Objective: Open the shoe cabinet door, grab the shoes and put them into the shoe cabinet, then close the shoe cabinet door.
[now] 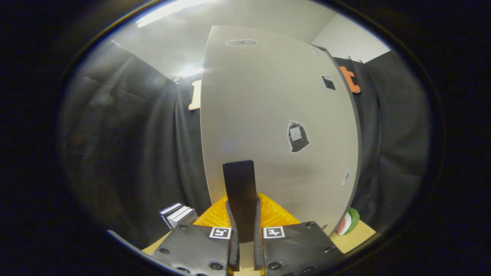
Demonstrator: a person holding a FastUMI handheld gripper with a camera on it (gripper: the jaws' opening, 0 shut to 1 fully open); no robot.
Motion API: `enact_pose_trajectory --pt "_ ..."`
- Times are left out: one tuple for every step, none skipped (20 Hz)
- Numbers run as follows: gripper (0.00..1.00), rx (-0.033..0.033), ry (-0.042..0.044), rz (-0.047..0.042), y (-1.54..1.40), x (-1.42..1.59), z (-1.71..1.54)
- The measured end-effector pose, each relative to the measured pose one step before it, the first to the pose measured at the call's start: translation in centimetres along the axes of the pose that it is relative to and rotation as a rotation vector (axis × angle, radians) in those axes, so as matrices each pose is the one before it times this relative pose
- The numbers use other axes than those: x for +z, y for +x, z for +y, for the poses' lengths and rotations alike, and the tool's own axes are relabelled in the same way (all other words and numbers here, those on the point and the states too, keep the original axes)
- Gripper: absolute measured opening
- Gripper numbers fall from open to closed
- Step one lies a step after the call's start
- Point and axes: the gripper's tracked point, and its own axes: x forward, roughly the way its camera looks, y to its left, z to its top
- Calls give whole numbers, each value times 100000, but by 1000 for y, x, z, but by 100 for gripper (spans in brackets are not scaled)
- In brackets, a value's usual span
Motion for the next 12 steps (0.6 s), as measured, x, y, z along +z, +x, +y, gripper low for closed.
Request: enact_pose_trajectory --pt "16 919 83 -116 -823 215 -434" --pt "16 928 115 138 -830 141 -467" --pt "16 892 134 253 -833 53 -396" --pt "16 803 117 64 -900 33 -508" --pt "16 691 1 -186 -738 91 -406" --pt "16 579 -136 -218 -801 119 -563" --pt "16 497 -166 78 -690 53 -495" --pt "16 613 -3 394 -777 7 -630" --pt "16 608 63 247 -842 174 -706" --pt "16 164 -155 -102 -479 86 -458" --pt "16 38 -349 13 -593 128 -618" --pt "16 34 -126 -44 -609 53 -508"
